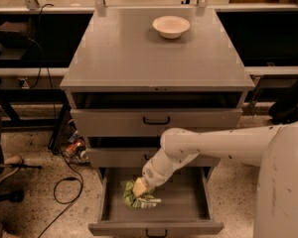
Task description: Place green jalapeno chip bag into bottom drawer
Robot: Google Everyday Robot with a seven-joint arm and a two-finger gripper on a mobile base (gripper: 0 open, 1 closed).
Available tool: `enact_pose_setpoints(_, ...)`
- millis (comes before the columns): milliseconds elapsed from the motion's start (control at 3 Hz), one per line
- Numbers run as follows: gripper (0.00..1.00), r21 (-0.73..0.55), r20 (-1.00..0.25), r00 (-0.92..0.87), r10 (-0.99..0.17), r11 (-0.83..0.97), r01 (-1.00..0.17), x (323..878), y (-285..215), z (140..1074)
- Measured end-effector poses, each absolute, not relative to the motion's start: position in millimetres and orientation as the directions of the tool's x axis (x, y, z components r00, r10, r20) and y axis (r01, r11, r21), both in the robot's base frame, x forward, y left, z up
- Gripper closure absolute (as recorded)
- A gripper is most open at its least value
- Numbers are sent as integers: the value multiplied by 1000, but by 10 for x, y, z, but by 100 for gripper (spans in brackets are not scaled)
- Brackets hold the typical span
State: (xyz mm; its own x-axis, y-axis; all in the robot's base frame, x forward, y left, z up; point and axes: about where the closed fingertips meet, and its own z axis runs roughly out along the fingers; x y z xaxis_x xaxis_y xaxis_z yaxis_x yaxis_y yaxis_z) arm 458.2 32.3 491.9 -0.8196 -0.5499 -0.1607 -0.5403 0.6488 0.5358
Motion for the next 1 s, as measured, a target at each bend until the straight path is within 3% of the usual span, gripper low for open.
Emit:
enact_pose_setpoints(333,100,557,-197,-847,-494,654,-512,4756,302,4402)
enact_pose_setpoints(1000,100,556,-228,-843,-488,645,-524,4974,230,4124)
